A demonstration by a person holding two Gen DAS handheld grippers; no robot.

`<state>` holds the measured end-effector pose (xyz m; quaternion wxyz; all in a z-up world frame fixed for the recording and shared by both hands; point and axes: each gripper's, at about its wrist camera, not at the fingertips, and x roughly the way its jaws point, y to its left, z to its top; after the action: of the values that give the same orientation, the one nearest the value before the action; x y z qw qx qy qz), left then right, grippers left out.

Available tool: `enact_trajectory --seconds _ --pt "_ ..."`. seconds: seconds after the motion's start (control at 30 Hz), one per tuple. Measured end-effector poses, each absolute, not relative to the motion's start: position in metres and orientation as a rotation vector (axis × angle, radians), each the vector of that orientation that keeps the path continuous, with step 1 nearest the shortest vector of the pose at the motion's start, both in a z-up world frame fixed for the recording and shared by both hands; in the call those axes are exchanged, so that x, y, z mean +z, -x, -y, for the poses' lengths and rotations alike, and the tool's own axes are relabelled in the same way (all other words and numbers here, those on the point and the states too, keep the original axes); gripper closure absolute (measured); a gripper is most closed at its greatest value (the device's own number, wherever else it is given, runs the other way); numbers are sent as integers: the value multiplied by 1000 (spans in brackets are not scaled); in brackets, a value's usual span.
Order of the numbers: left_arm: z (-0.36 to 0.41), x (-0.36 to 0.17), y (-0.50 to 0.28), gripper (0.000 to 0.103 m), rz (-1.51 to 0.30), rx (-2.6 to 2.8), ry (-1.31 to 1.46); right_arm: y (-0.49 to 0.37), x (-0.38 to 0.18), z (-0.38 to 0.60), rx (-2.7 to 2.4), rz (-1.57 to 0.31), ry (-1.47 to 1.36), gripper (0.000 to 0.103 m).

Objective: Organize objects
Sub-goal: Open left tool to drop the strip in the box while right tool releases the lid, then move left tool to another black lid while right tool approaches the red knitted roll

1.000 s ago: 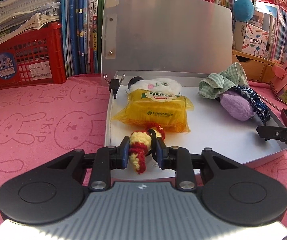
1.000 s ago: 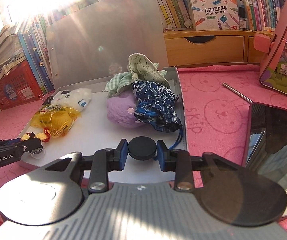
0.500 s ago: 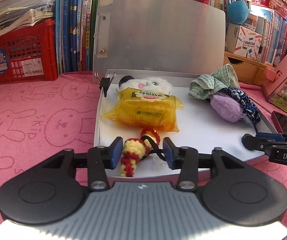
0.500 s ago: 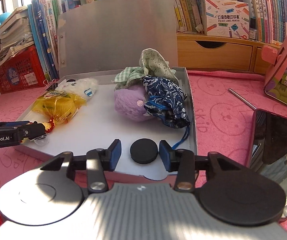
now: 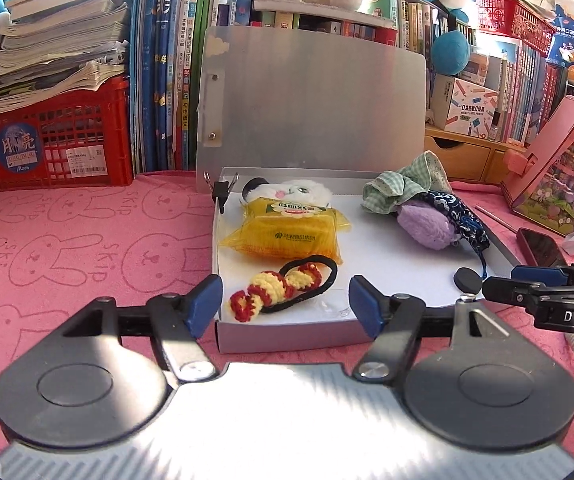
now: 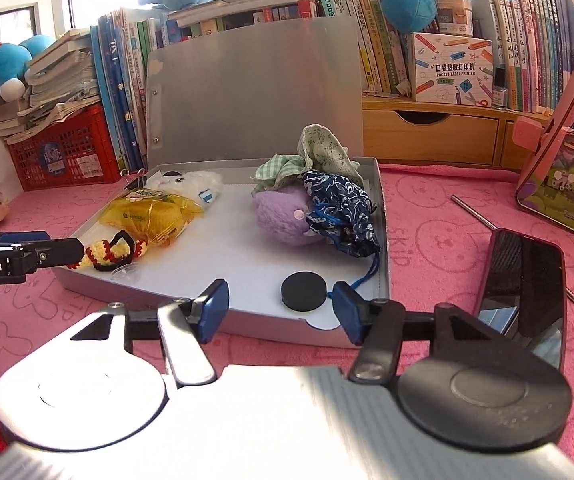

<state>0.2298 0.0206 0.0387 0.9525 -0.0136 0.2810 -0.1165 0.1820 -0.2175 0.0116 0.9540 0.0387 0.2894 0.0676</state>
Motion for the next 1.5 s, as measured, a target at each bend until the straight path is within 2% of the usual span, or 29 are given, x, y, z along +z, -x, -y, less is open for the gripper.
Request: enact_trajectory --seconds 0.57,1.2,1.5 --pt "-40 39 -148 27 -558 -254 -8 -123 19 197 255 -573 -98 27" --pt "-65 20 -114 27 -602 -192 -3 -79 10 155 377 -582 -105 21" --pt "-77 13 -102 27 -609 -159 2 -64 11 133 458 -559 -72 10"
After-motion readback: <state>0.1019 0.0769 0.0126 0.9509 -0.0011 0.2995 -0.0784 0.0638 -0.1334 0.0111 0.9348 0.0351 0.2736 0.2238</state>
